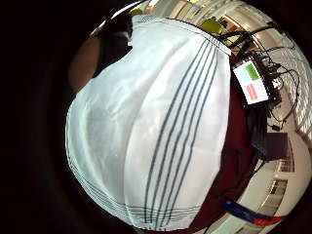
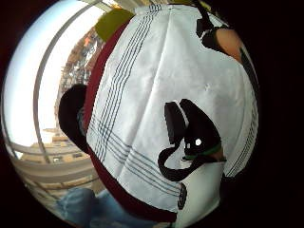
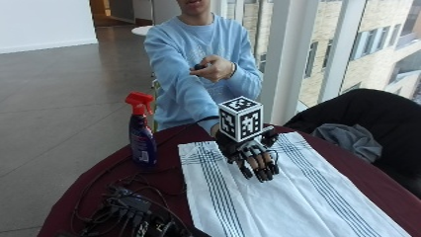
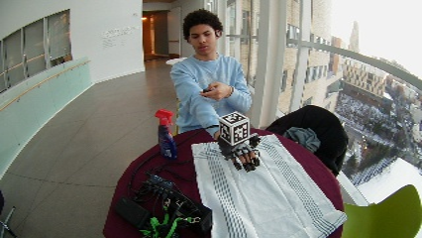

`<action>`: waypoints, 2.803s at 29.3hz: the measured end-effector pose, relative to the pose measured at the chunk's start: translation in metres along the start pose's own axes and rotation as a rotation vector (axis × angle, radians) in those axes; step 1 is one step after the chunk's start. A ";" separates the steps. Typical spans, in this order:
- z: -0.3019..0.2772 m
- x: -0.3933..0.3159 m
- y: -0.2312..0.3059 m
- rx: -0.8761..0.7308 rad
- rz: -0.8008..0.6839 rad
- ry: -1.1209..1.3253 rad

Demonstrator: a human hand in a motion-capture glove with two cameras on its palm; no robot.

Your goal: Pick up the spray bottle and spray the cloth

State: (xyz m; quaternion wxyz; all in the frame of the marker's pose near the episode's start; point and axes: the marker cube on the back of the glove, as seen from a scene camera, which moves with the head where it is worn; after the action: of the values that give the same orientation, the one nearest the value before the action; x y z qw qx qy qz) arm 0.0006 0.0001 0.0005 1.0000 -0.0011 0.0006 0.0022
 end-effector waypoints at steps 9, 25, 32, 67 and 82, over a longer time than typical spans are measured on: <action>0.000 0.005 -0.002 -0.003 0.009 0.009; -0.012 0.013 -0.001 0.022 -0.035 0.028; -0.029 0.022 0.026 0.041 -0.089 -0.012; -0.107 0.138 0.342 0.275 0.169 -0.263; -0.093 0.246 0.346 0.254 0.171 -0.873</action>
State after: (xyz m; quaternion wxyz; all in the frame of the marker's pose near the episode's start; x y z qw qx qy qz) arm 0.2444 0.3466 -0.0933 0.8952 0.1222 -0.4200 0.0850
